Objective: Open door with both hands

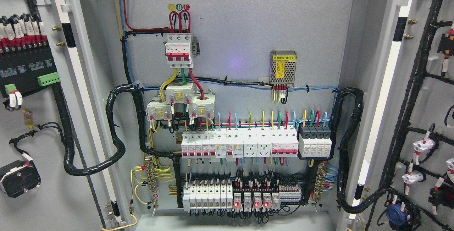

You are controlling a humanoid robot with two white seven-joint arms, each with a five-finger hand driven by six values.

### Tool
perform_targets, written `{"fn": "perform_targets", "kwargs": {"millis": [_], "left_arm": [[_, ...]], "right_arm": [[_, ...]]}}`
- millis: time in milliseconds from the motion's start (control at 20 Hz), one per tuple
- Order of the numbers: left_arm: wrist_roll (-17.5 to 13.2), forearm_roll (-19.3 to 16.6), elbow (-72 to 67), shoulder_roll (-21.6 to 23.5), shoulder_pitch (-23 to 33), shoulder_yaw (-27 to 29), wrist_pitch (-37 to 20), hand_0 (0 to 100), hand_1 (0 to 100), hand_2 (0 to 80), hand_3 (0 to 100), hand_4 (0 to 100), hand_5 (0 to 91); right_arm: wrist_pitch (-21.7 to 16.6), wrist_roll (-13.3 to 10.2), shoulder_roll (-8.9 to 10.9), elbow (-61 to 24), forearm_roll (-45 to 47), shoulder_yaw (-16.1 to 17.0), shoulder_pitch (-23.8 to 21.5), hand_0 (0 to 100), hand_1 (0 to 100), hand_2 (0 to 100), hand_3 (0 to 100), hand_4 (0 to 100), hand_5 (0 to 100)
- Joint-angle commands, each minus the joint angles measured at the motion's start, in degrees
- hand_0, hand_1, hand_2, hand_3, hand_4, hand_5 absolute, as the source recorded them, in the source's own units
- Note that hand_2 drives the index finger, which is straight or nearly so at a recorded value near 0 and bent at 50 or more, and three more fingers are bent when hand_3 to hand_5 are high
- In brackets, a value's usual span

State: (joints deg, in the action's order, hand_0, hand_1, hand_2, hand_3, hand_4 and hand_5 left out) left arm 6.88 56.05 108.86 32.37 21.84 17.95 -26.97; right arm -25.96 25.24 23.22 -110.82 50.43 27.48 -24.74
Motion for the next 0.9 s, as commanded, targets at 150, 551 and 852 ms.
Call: {"fn": "perform_targets", "kwargs": {"millis": [150,551,852], "left_arm": [[0.06,2.57,-4.36,1.55,-0.4,2.09,0.33,0,0,0.0,0,0,0.0],[0.06,4.06,-4.97,2.26,-0.49,3.14,0.33,0,0,0.0,0,0,0.0],[0.06,4.15,-4.8,2.52,-0.49,3.67,0.33,0,0,0.0,0,0,0.0]], "right_arm": [[-0.41,0.25,0.16,0.34,0.02,0.29,-0.05,19,0,0,0,0,0],[-2.33,0.51,0.24,-0.89,0.11,-0.06,-0.22,19,0,0,0,0,0],[-3.75,0.52,2.17,-2.03,0.29,-2.6,-1.01,19,0,0,0,0,0]]}}
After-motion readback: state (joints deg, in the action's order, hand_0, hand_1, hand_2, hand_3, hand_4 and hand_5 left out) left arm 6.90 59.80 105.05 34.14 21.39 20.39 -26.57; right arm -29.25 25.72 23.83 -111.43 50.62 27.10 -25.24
